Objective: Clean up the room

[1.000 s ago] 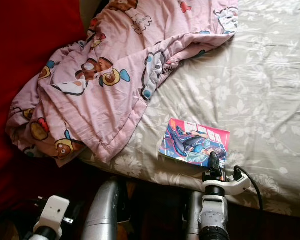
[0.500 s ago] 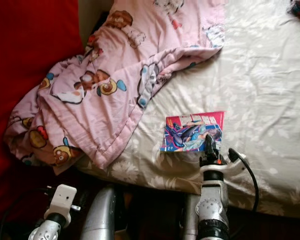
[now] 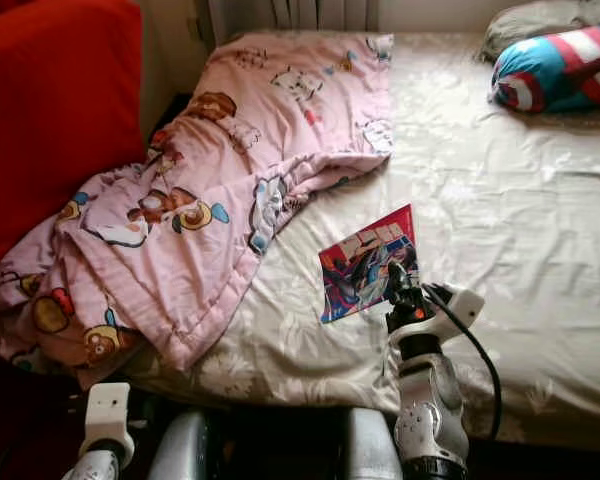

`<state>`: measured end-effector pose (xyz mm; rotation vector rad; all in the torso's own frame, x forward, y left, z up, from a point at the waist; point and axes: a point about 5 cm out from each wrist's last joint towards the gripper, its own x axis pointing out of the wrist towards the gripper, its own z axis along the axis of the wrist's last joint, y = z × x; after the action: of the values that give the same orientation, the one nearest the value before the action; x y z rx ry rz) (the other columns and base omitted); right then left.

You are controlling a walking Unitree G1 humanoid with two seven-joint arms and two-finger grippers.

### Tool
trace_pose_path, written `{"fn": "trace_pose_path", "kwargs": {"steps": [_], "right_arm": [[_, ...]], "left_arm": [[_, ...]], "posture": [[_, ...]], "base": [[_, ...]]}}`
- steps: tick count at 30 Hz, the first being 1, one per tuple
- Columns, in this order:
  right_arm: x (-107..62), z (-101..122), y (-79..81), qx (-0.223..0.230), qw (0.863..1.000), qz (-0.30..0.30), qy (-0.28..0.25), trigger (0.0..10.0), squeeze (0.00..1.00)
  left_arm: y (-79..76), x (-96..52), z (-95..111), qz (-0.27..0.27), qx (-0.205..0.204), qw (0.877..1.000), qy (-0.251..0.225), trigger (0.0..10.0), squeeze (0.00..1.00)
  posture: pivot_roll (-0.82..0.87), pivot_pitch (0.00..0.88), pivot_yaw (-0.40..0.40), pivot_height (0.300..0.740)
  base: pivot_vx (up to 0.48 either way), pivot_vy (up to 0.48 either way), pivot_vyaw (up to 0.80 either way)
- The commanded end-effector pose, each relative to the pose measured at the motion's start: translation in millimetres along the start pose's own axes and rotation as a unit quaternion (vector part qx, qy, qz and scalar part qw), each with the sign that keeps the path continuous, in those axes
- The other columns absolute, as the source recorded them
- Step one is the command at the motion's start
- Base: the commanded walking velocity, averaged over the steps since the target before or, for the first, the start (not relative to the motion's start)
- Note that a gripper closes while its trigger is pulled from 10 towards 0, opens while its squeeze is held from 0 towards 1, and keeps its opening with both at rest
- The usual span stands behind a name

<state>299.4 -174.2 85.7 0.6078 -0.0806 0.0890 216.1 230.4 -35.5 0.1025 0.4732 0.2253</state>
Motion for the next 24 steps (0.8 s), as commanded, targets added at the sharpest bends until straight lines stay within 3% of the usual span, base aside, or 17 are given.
{"fn": "trace_pose_path", "kwargs": {"steps": [1, 7, 14, 24], "right_arm": [[1.9, 5.4, 2.1, -0.018, 1.0, -0.007, -0.018, 10.0, 0.0], [-0.3, 2.7, -7.5, -0.025, 0.999, -0.041, -0.003, 10.0, 0.0], [-6.2, -2.2, -16.2, -0.05, 0.997, -0.052, 0.023, 10.0, 0.0], [-9.4, -11.6, -18.2, -0.069, 0.995, -0.05, 0.046, 10.0, 0.0]], "left_arm": [[6.5, -3.7, -11.4, 0.012, -0.005, 1.0, 0.025, 10.0, 0.0], [7.8, -4.8, -19.5, 0.023, -0.024, 0.998, 0.05, 10.0, 0.0], [-2.8, -9.5, -30.6, 0.019, -0.031, 0.996, 0.076, 10.0, 0.0], [-3.1, -16.4, -44.9, 0.035, -0.042, 0.992, 0.115, 10.0, 0.0]], "posture": [[-0.04, 0.043, 0.03, 0.583], [-0.05, 0.024, 0.019, 0.623], [-0.05, 0.009, -0.004, 0.673], [-0.04, 0.0, -0.023, 0.723]], "base": [[0.0, 0.0, 0.0], [0.0, 0.0, 0.0], [0.0, 0.0, 0.0], [0.0, 0.0, 0.0]]}}
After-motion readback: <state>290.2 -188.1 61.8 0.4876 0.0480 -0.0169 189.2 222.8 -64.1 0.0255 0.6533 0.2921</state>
